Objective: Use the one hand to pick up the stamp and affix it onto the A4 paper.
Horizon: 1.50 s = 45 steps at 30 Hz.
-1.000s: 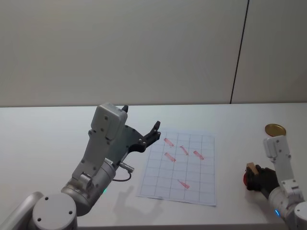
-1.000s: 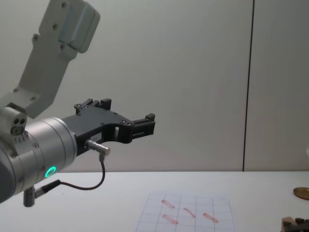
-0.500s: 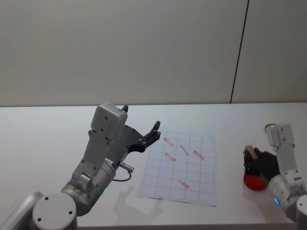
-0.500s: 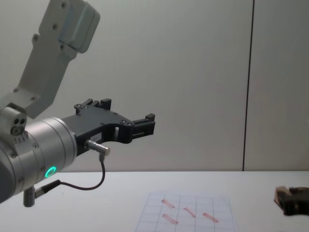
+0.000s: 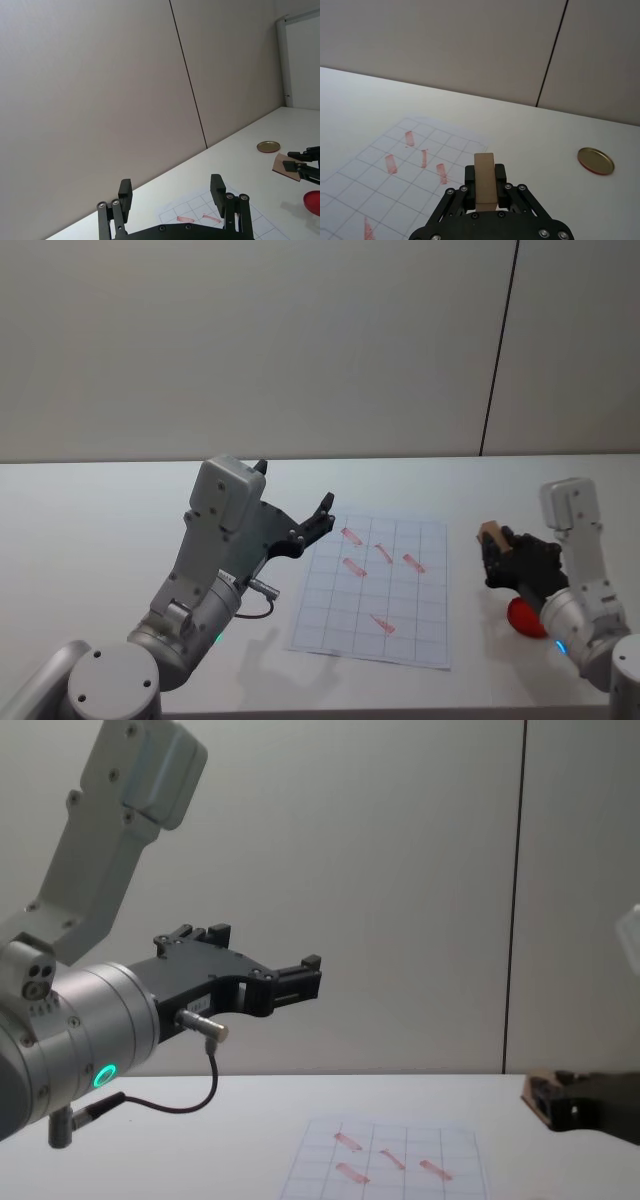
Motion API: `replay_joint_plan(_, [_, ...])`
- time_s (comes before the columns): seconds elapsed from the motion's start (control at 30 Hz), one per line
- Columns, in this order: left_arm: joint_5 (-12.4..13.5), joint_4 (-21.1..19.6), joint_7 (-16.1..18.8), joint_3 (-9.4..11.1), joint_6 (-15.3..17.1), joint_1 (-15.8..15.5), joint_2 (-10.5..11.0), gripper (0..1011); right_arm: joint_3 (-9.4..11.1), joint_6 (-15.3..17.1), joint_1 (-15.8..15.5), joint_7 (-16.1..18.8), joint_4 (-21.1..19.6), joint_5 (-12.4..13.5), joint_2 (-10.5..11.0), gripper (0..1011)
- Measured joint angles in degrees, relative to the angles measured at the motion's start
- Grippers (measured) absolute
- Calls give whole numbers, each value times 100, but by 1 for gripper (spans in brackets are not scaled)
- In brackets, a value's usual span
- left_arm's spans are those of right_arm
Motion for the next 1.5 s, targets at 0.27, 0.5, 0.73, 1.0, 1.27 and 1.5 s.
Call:
replay_joint_plan(0.27, [0,0,0,0,0,0,0,993,-102,38,46,307,102,15,-82,214])
replay_joint_plan(0.5, [0,0,0,0,0,0,0,993,-226,40,118,586,307,-56,-186,216])
replay_joint_plan(0.73, [0,0,0,0,0,0,0,993,-342,5,190,780,477,-145,-283,216])
replay_joint_plan(1.0, [0,0,0,0,0,0,0,993,-487,-18,303,898,692,-327,-415,216])
replay_joint_plan(1.27, [0,0,0,0,0,0,0,993,-604,14,436,836,908,-626,-530,216])
replay_joint_plan(1.5, [0,0,0,0,0,0,0,993,-687,31,611,670,1191,-934,-648,216])
